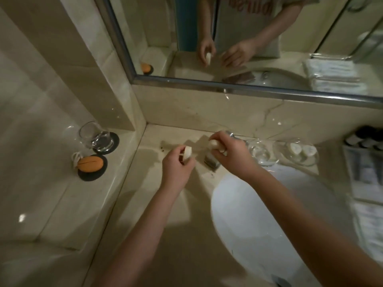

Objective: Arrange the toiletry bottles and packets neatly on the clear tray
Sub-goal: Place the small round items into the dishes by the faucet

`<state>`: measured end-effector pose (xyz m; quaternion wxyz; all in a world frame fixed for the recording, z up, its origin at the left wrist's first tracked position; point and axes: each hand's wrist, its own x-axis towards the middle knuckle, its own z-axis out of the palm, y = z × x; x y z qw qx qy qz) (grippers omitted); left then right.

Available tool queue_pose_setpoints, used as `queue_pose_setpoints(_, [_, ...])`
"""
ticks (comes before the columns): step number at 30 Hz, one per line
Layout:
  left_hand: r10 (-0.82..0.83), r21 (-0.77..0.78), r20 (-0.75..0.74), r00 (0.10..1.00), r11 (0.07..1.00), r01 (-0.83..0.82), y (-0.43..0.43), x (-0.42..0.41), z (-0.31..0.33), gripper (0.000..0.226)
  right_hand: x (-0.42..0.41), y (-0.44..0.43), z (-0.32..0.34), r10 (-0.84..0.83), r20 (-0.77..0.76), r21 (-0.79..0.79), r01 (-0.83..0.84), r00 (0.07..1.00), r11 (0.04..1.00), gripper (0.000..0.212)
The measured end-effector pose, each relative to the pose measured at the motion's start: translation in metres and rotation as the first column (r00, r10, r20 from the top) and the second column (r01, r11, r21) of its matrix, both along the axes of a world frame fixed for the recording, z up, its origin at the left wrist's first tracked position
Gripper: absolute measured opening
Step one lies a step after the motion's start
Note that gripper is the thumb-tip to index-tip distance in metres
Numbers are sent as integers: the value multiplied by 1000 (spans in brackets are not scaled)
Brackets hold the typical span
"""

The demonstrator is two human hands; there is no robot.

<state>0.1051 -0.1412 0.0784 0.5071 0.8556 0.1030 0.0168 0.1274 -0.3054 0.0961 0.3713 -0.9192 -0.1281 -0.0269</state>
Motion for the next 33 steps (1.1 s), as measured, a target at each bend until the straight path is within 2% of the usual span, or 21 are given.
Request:
queue_pose_setpoints(2, [-28, 3, 85, 996, 1000, 28, -26, -1, 13, 16, -9, -27, 5, -78, -16, 34, 79, 997, 996, 20])
queue_pose_setpoints(5, [-115, -21, 176, 978, 992, 121, -65, -2, 26, 30, -17, -69, 3, -190, -42, 80, 193, 981, 978, 17])
queue_pose_setpoints(7, [-214, 18, 206, 955, 977, 215, -90, 1, 33, 39, -19, -99, -5, -255, -50, 55, 258, 966, 965, 19])
queue_pose_setpoints(9, [-294, 68, 188, 937, 956, 287, -115, 8, 39, 32, -16, -127, -15, -307, -87, 9, 309, 948, 951, 24])
queue_pose_setpoints(11, [-317, 70, 136, 939, 948, 310, -142, 18, 43, 20, -12, -152, -23, -354, -160, -17, 356, 922, 934, 27])
queue_pose_setpoints(15, [-358, 129, -41, 933, 924, 360, -188, 51, 31, 13, 7, -185, -38, -417, -281, -24, 428, 864, 903, 24])
queue_pose_setpoints(21, [-407, 342, -353, 842, 782, 522, -226, 103, -8, 12, 39, -200, -59, -373, -443, -105, 366, 815, 925, 21])
queue_pose_setpoints(23, [-400, 397, -422, 814, 725, 562, -231, 113, -21, 22, 46, -199, -64, -362, -447, -151, 330, 818, 932, 24])
queue_pose_setpoints(26, [-381, 432, -518, 766, 656, 618, -237, 122, -37, 24, 52, -194, -76, -347, -438, -183, 295, 829, 938, 28])
queue_pose_setpoints(33, [-402, 569, -544, 736, 468, 676, -238, 135, -50, 26, 50, -198, -90, -358, -333, -280, 271, 872, 921, 28])
